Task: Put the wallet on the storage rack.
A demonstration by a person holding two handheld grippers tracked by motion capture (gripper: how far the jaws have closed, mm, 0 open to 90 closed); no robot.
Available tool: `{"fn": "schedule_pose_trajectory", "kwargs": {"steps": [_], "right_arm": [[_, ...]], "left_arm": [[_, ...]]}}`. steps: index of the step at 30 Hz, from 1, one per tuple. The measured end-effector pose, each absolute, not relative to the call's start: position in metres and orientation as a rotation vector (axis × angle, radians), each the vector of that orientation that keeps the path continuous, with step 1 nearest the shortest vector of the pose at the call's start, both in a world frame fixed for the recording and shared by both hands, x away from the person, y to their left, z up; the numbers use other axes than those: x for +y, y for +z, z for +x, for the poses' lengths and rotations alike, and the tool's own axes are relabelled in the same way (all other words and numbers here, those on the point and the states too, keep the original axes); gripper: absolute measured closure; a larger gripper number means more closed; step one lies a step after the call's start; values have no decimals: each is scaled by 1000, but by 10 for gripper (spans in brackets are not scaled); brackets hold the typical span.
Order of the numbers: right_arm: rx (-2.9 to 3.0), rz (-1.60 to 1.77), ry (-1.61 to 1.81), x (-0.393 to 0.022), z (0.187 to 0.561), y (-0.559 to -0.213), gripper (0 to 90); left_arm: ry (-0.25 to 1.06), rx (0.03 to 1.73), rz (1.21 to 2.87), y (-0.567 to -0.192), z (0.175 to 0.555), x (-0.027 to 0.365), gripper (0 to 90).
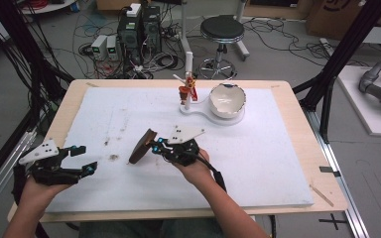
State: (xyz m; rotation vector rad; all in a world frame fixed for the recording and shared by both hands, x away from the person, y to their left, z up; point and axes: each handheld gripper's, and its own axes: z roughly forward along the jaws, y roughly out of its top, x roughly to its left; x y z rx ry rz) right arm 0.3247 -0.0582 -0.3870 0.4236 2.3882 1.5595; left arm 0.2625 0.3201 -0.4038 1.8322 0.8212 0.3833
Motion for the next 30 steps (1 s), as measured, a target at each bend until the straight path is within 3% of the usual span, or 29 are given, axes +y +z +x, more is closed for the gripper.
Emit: {"fn": "schedule_pose_trajectory", "kwargs": {"steps": [9,30], "right_arm": [[2247,499,1603,-104,332,-361,900],[2034,707,1594,-195,356,-336,900]], "left_arm": [[371,811,1827,-404,270,314,218],[331,751,1841,-403,292,282,218]]}}
